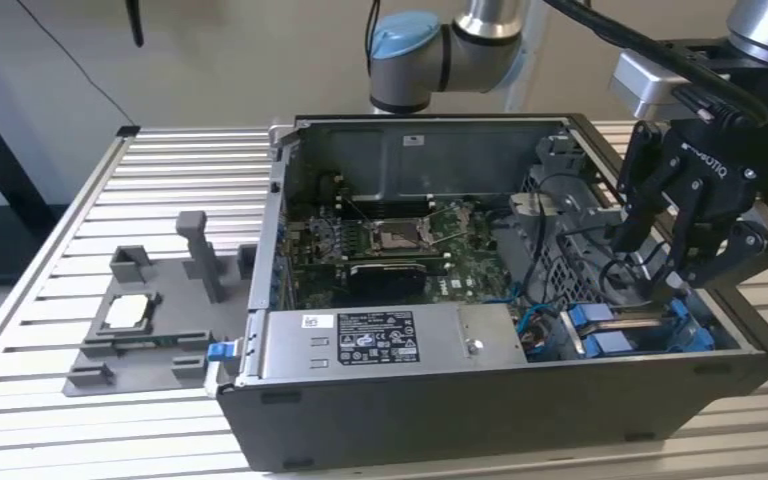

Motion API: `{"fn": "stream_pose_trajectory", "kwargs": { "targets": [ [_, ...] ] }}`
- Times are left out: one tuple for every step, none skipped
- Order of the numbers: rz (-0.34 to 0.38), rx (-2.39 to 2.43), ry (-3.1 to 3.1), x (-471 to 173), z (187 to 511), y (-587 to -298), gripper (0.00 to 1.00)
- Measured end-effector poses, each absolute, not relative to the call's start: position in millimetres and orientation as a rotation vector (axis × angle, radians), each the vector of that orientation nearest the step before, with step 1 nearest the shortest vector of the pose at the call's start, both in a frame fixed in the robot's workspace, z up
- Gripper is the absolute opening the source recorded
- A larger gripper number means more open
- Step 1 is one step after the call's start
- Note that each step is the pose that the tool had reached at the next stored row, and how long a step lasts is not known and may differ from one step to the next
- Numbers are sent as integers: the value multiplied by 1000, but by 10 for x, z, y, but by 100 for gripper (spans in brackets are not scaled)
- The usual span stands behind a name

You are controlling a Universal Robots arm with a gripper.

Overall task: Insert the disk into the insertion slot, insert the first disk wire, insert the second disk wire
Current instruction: 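Insert the disk into the insertion slot, then insert the first disk wire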

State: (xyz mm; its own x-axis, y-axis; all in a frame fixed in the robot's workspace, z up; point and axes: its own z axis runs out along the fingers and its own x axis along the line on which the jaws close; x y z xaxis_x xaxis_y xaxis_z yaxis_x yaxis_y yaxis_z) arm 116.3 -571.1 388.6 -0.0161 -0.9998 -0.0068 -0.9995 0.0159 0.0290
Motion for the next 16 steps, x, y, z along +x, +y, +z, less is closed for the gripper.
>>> {"fn": "stream_pose_trajectory", "kwargs": {
  "targets": [
    [-40,2193,-2228,1163,3887,-5712,58],
    [-41,2193,-2228,1163,3886,-5711,58],
    [-41,2193,-2228,1163,3886,-5712,58],
    [-41,2193,-2228,1163,3886,-5712,58],
    [-41,2193,-2228,1164,3886,-5711,58],
    [-41,2193,-2228,1163,3886,-5711,58],
    [-41,2193,-2228,1163,3886,-5712,58],
    [-41,2193,-2228,1163,3886,-5712,58],
    [-41,2193,-2228,1163,3886,-5711,58],
    [-41,2193,-2228,1163,3888,-5712,58],
    [-41,2193,-2228,1163,3894,-5712,58],
    [-42,2194,-2229,1163,3902,-5712,58],
    [-45,2195,-2230,1163,3912,-5711,58],
    [-49,2197,-2232,1163,3924,-5711,58],
    [-54,2200,-2235,1164,3936,-5710,58],
    [-58,2201,-2236,1164,3952,-5710,58]
  ]
}}
